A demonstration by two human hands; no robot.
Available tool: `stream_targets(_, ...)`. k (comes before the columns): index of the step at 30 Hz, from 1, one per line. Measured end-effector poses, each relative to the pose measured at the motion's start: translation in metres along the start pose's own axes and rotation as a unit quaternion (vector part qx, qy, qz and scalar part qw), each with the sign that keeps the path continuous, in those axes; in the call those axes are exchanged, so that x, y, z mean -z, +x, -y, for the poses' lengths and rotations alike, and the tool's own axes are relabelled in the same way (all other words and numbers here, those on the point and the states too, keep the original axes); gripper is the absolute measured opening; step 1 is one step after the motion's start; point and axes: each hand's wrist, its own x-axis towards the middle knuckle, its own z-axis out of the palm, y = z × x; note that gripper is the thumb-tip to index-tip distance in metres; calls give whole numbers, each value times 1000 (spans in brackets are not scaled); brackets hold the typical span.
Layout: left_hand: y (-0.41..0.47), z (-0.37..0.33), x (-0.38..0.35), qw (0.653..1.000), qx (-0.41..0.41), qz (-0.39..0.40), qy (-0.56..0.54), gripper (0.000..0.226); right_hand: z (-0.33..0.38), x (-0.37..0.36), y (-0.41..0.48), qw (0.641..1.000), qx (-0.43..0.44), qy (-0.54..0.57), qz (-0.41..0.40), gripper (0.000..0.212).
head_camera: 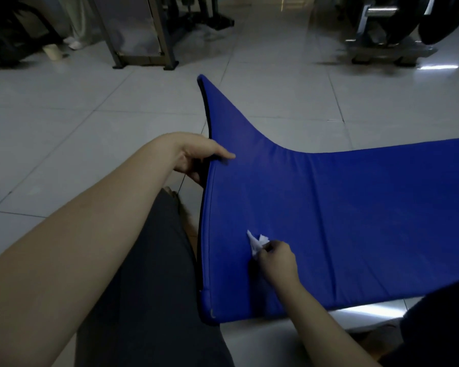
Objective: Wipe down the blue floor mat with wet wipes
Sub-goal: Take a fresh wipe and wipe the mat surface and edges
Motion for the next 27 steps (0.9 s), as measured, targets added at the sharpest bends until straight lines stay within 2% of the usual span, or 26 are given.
stream_targets(2,-3,4,0,1000,-8,16,21,32,2,-2,2,1000,13,15,11,53)
stream_targets(4,-3,7,-2,999,-37,-6,18,34,2,-3,5,998,13,53,21,47)
stream_targets(7,1,10,-3,991,-81,-94,-56,35,8,4,8,990,1,137,31,35)
stream_targets(10,4,8,-2,958,-118,-195,-174,35,33,23,2,981,21,189,27,28)
stream_targets(13,7,1,0,931,-141,-231,-246,28,78,42,-22,975,121,180,56,24)
stream_targets(16,1,-8,-2,929,-138,-214,-269,29,121,38,-68,937,275,172,127,17)
stream_targets(20,-4,-12,-8,936,-136,-222,-236,24,116,18,-83,904,411,86,85,13)
stream_targets(22,-5,-11,-9,934,-141,-239,-227,18,97,14,-68,916,389,89,48,18)
stream_targets(24,-5,-10,-7,933,-146,-246,-220,14,73,13,-42,944,317,85,6,25)
stream_targets(27,-4,-9,-3,931,-145,-248,-224,16,39,20,-2,983,175,13,-45,9)
